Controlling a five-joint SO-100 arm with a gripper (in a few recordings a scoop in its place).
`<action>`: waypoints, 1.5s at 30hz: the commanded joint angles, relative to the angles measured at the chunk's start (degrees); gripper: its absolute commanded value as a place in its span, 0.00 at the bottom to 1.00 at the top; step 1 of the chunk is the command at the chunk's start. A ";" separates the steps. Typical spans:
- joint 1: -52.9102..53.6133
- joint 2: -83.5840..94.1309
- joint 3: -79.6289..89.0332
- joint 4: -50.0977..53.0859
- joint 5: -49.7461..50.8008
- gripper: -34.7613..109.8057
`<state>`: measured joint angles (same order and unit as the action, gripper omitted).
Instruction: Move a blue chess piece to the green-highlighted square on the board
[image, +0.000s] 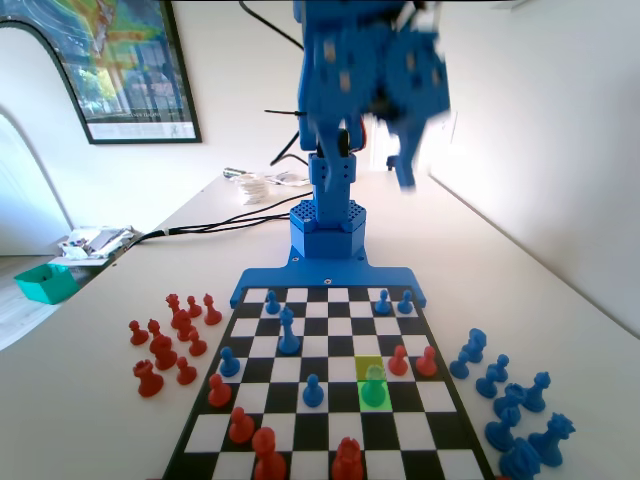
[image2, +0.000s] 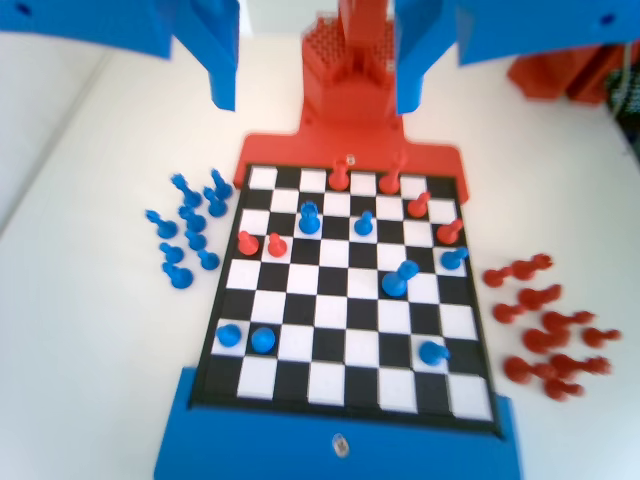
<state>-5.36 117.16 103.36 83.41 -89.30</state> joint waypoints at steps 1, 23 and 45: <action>0.62 11.43 0.79 5.27 -2.99 0.37; 6.42 43.68 18.98 10.99 -15.12 0.29; 7.91 56.43 21.27 7.03 -13.62 0.25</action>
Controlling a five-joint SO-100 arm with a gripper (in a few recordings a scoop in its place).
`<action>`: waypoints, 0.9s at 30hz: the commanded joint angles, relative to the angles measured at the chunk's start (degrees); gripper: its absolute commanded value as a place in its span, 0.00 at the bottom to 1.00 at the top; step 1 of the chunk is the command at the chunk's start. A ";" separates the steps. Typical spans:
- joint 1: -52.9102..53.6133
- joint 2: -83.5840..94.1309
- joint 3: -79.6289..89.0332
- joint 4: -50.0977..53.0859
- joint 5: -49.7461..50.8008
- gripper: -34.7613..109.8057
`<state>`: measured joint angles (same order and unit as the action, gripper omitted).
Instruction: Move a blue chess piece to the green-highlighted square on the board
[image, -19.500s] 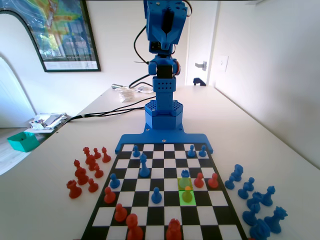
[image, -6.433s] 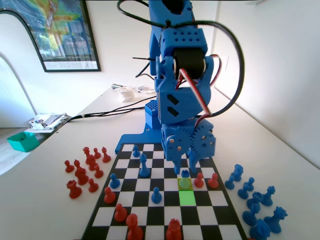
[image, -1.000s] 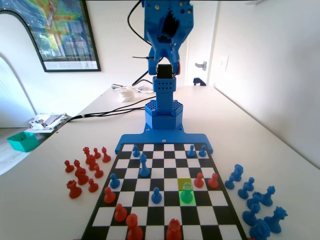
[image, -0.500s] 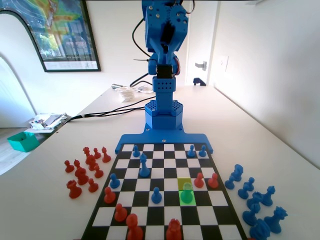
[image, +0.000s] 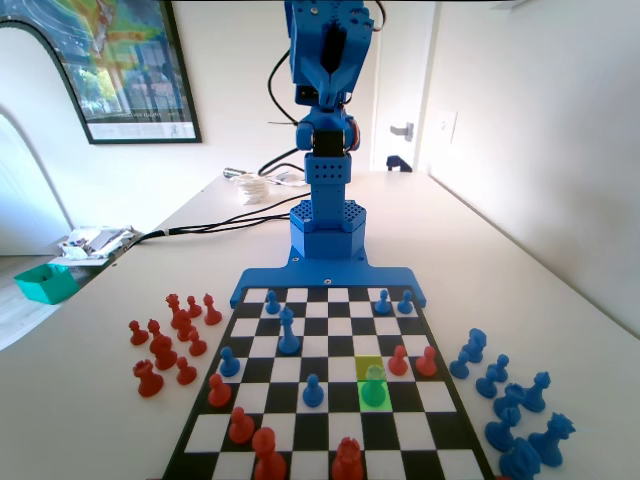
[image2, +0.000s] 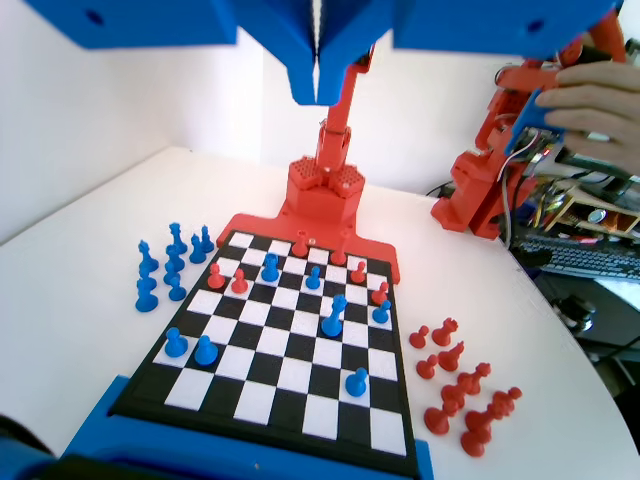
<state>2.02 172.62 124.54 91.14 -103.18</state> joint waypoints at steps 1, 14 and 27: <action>0.53 1.05 0.09 -0.79 0.26 0.25; -0.18 2.46 0.18 -1.14 0.26 0.25; -0.18 2.46 0.18 -1.14 0.26 0.25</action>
